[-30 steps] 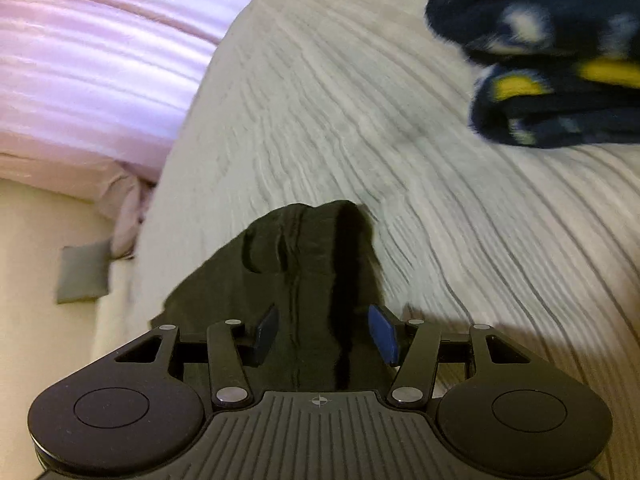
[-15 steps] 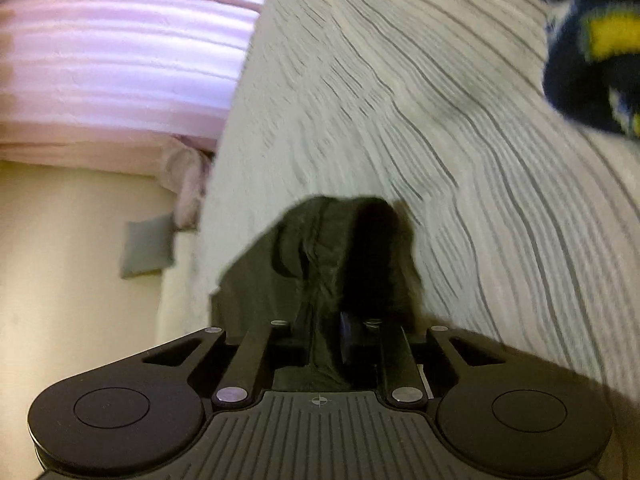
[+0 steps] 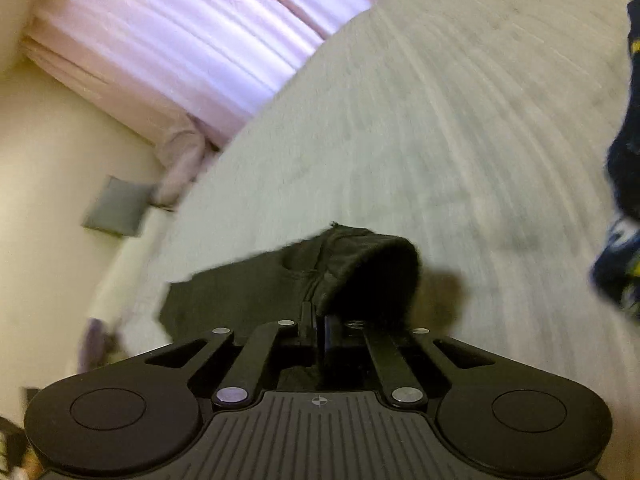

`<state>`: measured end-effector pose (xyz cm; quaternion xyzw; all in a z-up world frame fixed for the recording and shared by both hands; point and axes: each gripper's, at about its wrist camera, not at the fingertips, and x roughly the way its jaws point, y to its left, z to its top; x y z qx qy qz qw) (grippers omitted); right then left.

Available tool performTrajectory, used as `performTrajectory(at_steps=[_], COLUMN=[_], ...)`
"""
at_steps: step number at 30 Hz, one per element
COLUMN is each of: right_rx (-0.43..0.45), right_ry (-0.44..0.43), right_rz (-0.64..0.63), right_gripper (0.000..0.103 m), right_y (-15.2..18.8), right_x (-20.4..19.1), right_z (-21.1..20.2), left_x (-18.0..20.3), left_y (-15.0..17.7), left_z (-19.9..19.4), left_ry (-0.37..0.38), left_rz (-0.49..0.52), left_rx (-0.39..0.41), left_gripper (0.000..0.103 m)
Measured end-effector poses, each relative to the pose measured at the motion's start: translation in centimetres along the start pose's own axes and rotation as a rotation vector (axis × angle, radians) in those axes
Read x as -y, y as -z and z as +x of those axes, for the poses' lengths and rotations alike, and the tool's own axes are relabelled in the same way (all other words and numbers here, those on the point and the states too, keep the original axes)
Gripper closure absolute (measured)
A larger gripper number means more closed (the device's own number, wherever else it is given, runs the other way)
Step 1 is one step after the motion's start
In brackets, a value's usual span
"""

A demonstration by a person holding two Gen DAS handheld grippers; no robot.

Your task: Fold clothes

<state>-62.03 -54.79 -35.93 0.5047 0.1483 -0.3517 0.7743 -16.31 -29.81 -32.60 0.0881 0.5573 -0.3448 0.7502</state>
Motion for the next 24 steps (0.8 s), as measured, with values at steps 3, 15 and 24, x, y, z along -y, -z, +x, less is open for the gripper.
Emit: performTrajectory(at_steps=[3, 15, 24], right_rx=[-0.054, -0.191, -0.262], right_ry=[0.075, -0.124, -0.163], right_rz=[0.026, 0.294, 0.38], right_gripper=[0.102, 0.049, 0.087], right_y=[1.4, 4.2, 4.8], right_x=[1.6, 3.1, 3.5], right_z=[3.0, -1.6, -2.3], left_x=[-0.1, -1.9, -2.7], left_y=[0.5, 2.4, 3.6], left_z=[0.7, -0.4, -0.9], left_ry=[-0.002, 0.05, 0.097], left_rz=[0.007, -0.013, 0.015], left_rx=[-0.027, -0.074, -0.117], left_gripper=[0.092, 0.092, 0.092])
